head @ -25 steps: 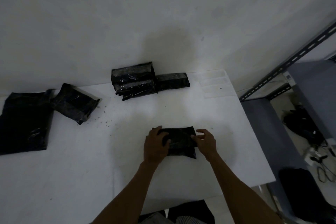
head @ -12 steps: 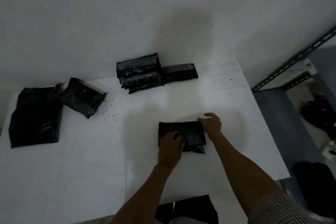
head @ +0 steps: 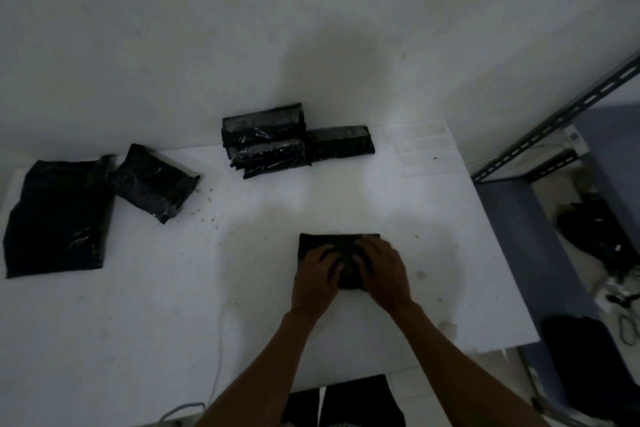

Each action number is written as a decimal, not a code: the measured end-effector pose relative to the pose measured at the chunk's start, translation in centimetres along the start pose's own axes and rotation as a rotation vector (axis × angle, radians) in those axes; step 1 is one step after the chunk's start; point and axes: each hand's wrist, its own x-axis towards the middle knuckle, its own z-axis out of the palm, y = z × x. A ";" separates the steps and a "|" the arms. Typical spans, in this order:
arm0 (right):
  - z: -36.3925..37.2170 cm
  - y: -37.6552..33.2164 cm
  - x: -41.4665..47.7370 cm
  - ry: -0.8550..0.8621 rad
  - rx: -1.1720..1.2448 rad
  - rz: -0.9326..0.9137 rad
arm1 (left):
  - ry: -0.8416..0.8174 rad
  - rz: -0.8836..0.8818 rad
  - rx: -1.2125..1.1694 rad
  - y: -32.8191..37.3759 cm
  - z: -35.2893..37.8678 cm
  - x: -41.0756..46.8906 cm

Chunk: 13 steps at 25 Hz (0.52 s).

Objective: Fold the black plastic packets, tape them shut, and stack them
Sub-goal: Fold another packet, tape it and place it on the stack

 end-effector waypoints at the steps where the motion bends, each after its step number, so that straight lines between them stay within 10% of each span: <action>1: 0.1 -0.3 -0.8 -0.056 -0.038 -0.022 | 0.055 -0.059 -0.028 -0.2 -0.5 0.7; 7: 0.5 -1.1 -2.4 -0.105 -0.095 0.022 | 0.133 -0.695 -0.317 -2.6 -3.0 6.3; 13: 0.4 -0.9 -3.0 -0.148 -0.146 -0.009 | 0.087 -0.810 -0.495 -4.6 -2.5 7.8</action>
